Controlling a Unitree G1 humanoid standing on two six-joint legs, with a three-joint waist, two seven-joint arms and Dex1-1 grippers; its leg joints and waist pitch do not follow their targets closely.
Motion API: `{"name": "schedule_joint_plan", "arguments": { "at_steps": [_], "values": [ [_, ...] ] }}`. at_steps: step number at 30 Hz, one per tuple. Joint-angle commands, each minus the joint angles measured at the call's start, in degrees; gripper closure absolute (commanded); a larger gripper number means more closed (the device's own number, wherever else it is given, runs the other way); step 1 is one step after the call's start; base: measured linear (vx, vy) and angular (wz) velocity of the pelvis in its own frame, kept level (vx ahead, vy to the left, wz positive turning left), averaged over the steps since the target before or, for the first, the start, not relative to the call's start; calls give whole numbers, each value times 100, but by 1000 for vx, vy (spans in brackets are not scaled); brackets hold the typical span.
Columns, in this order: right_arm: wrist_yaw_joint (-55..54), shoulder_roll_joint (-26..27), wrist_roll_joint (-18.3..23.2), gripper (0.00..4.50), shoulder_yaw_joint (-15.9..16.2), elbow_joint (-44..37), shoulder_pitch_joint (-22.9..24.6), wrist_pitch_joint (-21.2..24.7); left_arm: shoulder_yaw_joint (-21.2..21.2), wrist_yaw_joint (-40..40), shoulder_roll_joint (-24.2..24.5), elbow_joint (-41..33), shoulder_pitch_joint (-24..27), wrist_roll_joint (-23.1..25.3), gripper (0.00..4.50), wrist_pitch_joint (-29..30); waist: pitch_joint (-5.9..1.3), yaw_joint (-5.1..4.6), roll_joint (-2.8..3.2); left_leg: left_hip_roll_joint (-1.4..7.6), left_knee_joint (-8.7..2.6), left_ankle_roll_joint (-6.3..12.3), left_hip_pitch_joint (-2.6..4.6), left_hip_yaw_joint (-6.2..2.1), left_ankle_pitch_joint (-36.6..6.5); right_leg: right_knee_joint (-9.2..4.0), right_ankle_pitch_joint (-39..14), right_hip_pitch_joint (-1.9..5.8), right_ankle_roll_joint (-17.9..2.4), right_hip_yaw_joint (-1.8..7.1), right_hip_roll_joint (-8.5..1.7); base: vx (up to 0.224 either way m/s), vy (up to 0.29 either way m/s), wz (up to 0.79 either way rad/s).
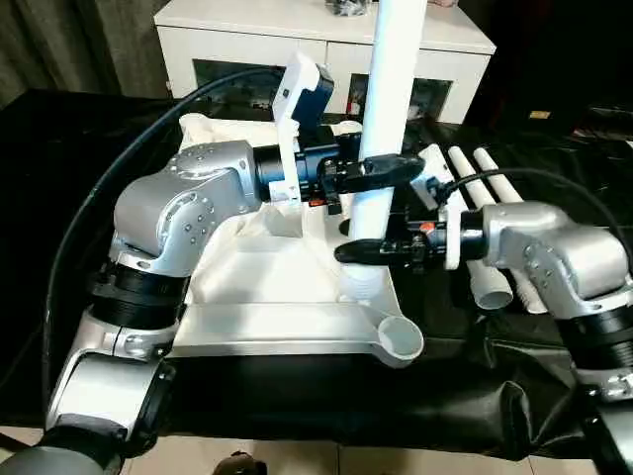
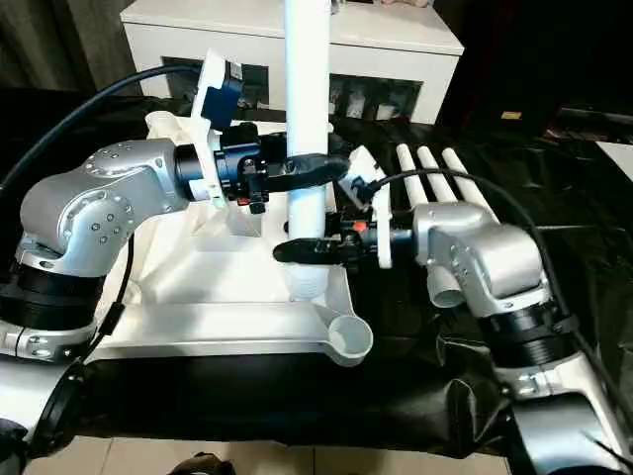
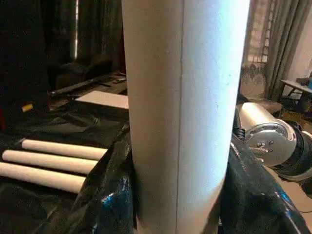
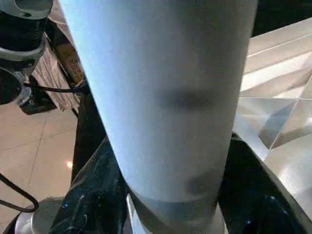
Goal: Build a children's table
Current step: Pick table leg
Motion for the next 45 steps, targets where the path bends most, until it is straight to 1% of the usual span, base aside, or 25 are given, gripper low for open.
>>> {"name": "schedule_joint_plan", "arguments": {
  "at_steps": [1,4,9,14,17,20,21,22,23,24,25,26,27,28,29,30,32,33,35,38,40,42,43,44,45],
  "values": [
    [-40,-1,47,251,-93,-143,35,13,-51,213,-16,74,-246,251,268,-33,-452,5,50,339,-439,-198,232,-152,-790,-323,128,223,-1669,218,-395,0,0,0],
    [-104,14,67,254,-157,-170,74,-1,154,229,-38,192,-330,-18,195,247,-447,10,54,328,-442,-241,234,-155,-906,-334,15,224,-1657,218,-395,0,0,0],
    [-341,79,100,261,-361,-183,149,-17,312,199,-7,162,-306,-228,155,425,-449,19,48,326,-440,-237,225,-155,-862,-331,45,224,-1680,217,-401,0,0,0],
    [-411,-157,305,263,-802,-368,328,56,427,12,100,-98,-117,-538,111,684,-434,41,41,333,-455,-268,228,-154,-945,-341,-110,218,-1626,220,-402,0,0,0],
    [-489,-265,312,264,-974,-418,437,41,520,6,111,-246,30,-549,77,530,-431,55,45,343,-459,-281,229,-156,-974,-355,-149,221,-1604,222,-408,0,0,0],
    [-824,-259,281,264,-1269,-588,712,-75,564,235,252,-496,485,-261,58,204,-434,61,61,334,-454,-260,216,-159,-938,-358,-121,218,-1548,226,-406,0,0,0],
    [-1424,-79,116,264,-1547,-707,884,-255,657,634,355,-620,939,57,58,18,-424,46,109,349,-477,-315,209,-175,-1041,-365,-215,209,-1484,225,-409,0,0,0],
    [-1868,61,-108,264,-1649,-795,1017,-450,754,1062,350,-671,1277,411,58,-291,-431,25,127,347,-480,-377,206,-182,-1055,-365,-241,201,-1405,220,-402,0,0,0],
    [-2018,114,-184,264,-1671,-829,1063,-496,807,1230,319,-682,1382,517,58,-390,-428,-9,105,356,-491,-401,199,-185,-1082,-387,-280,197,-1360,221,-398,0,0,0],
    [-2595,325,-494,264,-1706,-1002,1265,-683,1049,1992,148,-721,1781,935,58,-706,-423,-30,114,339,-486,-413,205,-175,-1142,-402,-379,189,-1319,222,-383,0,0,0],
    [-2782,400,-589,264,-1705,-1089,1355,-734,1144,2289,65,-749,1919,1065,58,-768,-428,-49,122,330,-488,-463,219,-184,-1281,-434,-705,193,-1167,231,-386,0,0,0],
    [-2814,418,-607,264,-1704,-1102,1371,-750,1150,2324,56,-760,1944,1087,58,-779,-428,-49,122,330,-488,-463,219,-184,-1281,-434,-705,193,-1167,231,-386,0,0,0],
    [-3224,660,-833,264,-1681,-1263,1581,-954,1226,2773,-64,-903,2272,1378,58,-926,-409,-52,149,343,-515,-491,240,-191,-1491,-494,-1058,148,-1075,241,-386,0,0,0],
    [-3599,861,-1172,264,-1567,-1432,1861,-1295,1105,3115,-66,-1148,2724,1803,58,-1116,-404,-52,166,348,-536,-511,242,-211,-1613,-502,-1218,135,-999,238,-382,0,0,0],
    [-3682,897,-1264,264,-1524,-1481,1954,-1369,1031,3180,-49,-1239,2876,1934,58,-1178,-405,-50,163,371,-551,-527,237,-222,-1629,-514,-1212,125,-936,239,-386,0,0,0],
    [-3834,955,-1439,264,-1404,-1612,2214,-1538,783,3248,33,-1531,3309,2154,58,-1228,-393,-59,160,373,-572,-525,227,-231,-1670,-521,-1226,123,-829,236,-376,0,0,0],
    [-3815,1080,-1203,264,-1441,-1777,2420,-1353,568,3180,53,-1910,3730,2147,58,-1197,-399,-73,213,358,-588,-468,252,-215,-1688,-515,-997,95,-812,243,-325,0,0,0],
    [-3700,1162,-895,264,-1537,-1863,2493,-1147,521,3089,12,-2065,3899,2032,58,-1173,-399,-73,213,358,-588,-468,252,-215,-1688,-515,-997,95,-812,243,-325,0,0,0],
    [-3628,1229,-679,264,-1612,-1943,2560,-1015,472,3036,-28,-2173,4035,1996,58,-1214,-394,-59,229,364,-609,-475,259,-228,-1887,-529,-1034,81,-854,241,-320,0,0,0],
    [-3731,1396,-595,264,-1683,-2113,2707,-1113,328,3244,-122,-2241,4159,2257,58,-1468,-367,-63,180,356,-626,-504,237,-229,-1998,-543,-1199,79,-776,251,-339,0,0,0],
    [-3929,1516,-812,264,-1560,-2048,2834,-1411,442,3826,-488,-2017,4055,2471,58,-1653,-351,-104,134,354,-621,-522,231,-220,-2034,-585,-1530,67,-643,267,-366,0,0,0],
    [-3972,1544,-910,264,-1504,-1934,2840,-1528,541,4017,-636,-1849,4012,2470,58,-1770,-345,-113,133,335,-608,-545,237,-220,-2082,-629,-1771,49,-581,271,-368,0,0,0],
    [-4069,1582,-956,264,-1517,-1875,2828,-1550,569,4163,-676,-1730,3995,2548,58,-1770,-346,-142,175,322,-613,-566,232,-229,-2158,-643,-1864,42,-523,268,-350,0,0,0],
    [-4077,1584,-958,264,-1518,-1872,2827,-1550,570,4175,-679,-1722,3993,2554,58,-1768,-344,-159,154,318,-613,-570,228,-238,-2172,-641,-1894,46,-501,264,-347,0,0,0],
    [-4155,1588,-1004,264,-1507,-1821,2803,-1553,547,4331,-709,-1617,3974,2680,58,-1788,-326,-161,95,240,-712,-331,2,-398,-2146,-560,-1804,213,-554,82,-402,0,0,0]
  ]
}}
